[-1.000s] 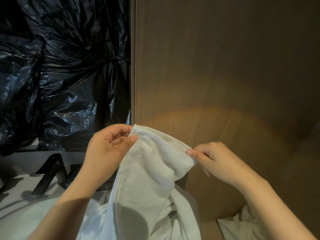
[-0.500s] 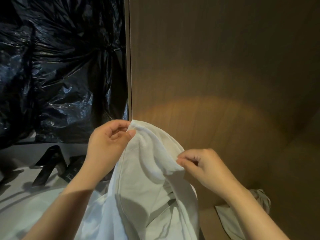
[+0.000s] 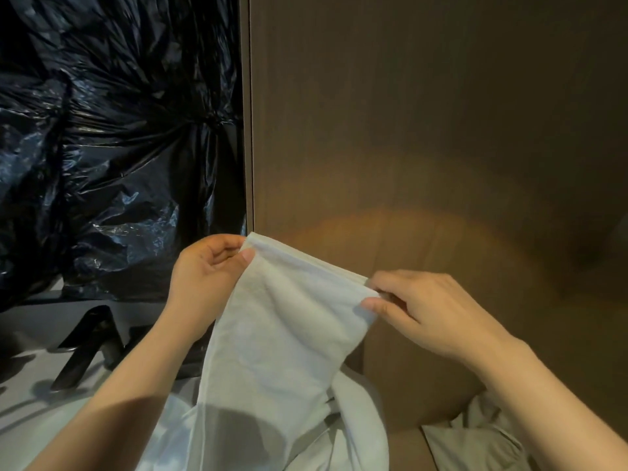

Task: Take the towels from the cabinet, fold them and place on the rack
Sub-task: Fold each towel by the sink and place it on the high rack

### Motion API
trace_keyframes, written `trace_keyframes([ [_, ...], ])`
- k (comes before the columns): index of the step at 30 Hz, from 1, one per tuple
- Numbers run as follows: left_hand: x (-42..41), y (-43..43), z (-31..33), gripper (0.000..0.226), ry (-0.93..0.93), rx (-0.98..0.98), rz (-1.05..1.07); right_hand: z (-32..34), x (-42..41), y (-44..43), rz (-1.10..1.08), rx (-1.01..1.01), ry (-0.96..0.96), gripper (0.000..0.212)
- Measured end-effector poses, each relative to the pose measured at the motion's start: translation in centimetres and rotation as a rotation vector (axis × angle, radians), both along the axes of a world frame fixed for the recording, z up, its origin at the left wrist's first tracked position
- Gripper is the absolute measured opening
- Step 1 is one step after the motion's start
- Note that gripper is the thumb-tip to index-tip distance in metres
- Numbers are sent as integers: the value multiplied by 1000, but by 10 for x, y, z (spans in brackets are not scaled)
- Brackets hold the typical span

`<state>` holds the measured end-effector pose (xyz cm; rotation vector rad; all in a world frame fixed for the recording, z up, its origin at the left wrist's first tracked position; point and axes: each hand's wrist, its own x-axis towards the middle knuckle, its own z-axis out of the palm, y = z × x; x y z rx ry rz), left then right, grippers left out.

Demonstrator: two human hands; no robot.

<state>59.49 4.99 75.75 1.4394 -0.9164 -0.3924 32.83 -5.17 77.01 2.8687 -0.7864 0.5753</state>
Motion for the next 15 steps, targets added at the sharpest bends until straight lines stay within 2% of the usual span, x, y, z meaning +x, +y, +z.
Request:
trace_keyframes([
  [5,0,-5,10,13,17,-11,-36,16,7,-4,20,-86,-218,37],
  [10,4,-2,17,14,155,-75,-133,30,21,0,5,164,-648,37],
  [15,-1,0,25,11,121,-165,-112,40,23,0,-2,284,-852,26],
])
